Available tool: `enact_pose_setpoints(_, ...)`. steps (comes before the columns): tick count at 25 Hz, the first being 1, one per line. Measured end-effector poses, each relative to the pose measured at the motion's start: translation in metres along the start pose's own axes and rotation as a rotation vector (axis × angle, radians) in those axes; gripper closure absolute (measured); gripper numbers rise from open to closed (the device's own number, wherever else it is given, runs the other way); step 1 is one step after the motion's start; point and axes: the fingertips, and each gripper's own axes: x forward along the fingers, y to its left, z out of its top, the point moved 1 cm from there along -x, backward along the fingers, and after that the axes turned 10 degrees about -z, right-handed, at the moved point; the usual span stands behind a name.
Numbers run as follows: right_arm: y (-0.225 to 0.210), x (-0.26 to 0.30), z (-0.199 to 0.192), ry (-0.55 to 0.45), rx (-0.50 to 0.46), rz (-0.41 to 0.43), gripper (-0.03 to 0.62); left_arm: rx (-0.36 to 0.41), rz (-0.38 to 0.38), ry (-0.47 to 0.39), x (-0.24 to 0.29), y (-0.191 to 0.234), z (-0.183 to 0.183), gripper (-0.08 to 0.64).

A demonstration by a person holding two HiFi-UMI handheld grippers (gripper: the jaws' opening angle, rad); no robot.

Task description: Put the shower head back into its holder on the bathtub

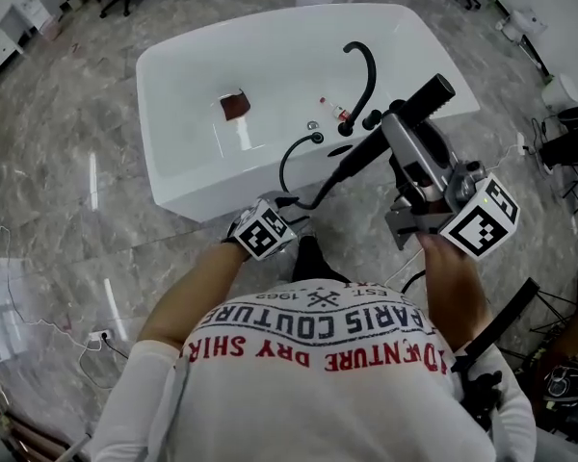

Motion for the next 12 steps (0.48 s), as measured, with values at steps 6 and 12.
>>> enact_pose_setpoints(6,-0.017,0.019,0.002,0.038,0.019,0.028,0.454,0.049,-0.009,0.112,0.039,0.016,-0.020,0.351)
enact_pose_setpoints(12,-0.048,0.029,0.012,0.065,0.044,0.028,0.454,0.066,0.005,0.142,0.078,0.042,-0.025,0.351)
